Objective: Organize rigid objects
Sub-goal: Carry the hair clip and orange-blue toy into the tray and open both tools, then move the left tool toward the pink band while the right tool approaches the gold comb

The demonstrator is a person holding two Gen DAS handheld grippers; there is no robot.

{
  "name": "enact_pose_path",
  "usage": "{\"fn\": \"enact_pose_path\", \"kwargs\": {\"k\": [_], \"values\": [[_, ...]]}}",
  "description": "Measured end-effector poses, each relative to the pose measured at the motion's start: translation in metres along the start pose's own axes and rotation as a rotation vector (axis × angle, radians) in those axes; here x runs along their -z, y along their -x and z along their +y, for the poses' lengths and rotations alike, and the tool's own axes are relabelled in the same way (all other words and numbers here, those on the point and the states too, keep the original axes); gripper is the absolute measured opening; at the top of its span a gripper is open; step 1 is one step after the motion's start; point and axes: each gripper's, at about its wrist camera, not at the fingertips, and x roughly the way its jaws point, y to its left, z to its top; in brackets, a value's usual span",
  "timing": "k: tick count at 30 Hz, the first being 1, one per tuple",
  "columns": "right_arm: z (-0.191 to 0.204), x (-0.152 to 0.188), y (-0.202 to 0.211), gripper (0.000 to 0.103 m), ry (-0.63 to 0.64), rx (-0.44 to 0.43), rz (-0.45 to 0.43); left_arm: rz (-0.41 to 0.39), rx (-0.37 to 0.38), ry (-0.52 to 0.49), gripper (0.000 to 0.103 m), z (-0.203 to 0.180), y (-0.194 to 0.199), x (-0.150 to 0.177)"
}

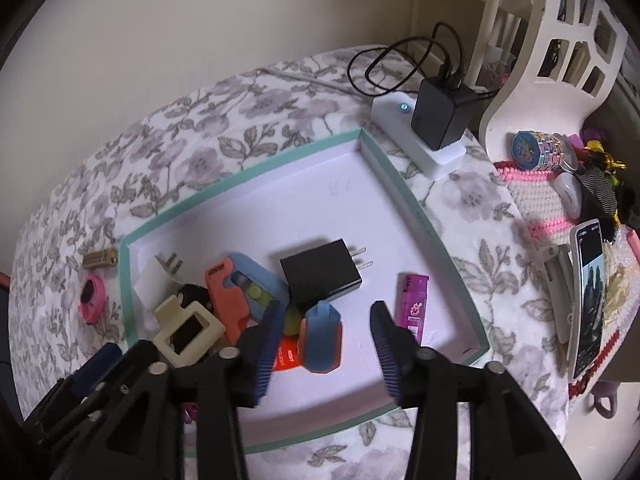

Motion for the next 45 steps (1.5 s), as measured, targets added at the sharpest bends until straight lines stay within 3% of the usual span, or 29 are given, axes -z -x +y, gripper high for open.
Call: {"fn": "enact_pose_path", "kwargs": {"k": [3,7,11,15,26,35,45], "values": [[0.000,0.000,0.001,0.062,-0.003,0.000,-0.009,-0.019,-0.013,0.021,0.062,0.006,0.006,-0.004],[0.001,0.001,-0.001,0.070,0.000,-0.013,-0.010,-0.045,-0.043,0.056,0.073,0.017,0.014,-0.007],[0.004,0.002,-0.001,0.080,0.009,-0.020,-0.017,-0.068,-0.081,0.097,0.073,0.032,0.017,-0.011],[0.005,0.002,-0.003,0.093,0.014,-0.031,-0.027,-0.062,-0.133,0.130,0.089,0.046,0.014,-0.012],[0.005,0.003,-0.006,0.103,0.011,-0.045,-0.030,-0.078,-0.241,0.189,0.096,0.073,0.010,-0.010],[0.013,0.003,-0.003,0.103,0.031,-0.095,-0.048,-0.091,-0.259,0.254,0.096,0.098,0.015,-0.013],[0.064,0.011,0.017,0.103,0.129,-0.202,-0.117,-0.124,-0.313,0.386,0.096,0.153,0.036,-0.015]]}}
